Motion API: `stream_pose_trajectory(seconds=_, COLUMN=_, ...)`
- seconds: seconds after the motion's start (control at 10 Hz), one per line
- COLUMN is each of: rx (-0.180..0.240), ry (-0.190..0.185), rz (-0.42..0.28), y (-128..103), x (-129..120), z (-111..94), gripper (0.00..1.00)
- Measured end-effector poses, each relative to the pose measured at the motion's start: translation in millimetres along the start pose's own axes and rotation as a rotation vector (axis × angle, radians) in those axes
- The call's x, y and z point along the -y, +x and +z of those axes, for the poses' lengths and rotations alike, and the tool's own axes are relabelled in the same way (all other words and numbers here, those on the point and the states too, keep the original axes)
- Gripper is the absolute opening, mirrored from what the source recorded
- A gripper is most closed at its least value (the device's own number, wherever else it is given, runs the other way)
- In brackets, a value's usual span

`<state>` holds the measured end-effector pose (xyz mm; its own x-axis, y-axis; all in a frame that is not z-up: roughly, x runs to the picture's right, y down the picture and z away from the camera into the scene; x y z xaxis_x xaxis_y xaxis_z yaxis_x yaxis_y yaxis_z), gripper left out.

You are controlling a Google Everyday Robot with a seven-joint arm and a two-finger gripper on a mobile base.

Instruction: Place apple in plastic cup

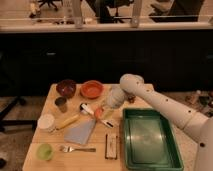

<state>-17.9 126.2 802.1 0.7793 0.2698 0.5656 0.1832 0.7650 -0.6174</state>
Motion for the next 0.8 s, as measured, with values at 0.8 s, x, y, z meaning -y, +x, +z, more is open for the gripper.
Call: stream_pose_trajectory(seconds=0.8, rx=0.052, ry=-0.046, rz=-0.04, y=-14.4, x=-12.2, z=4.4, gripper=0.0)
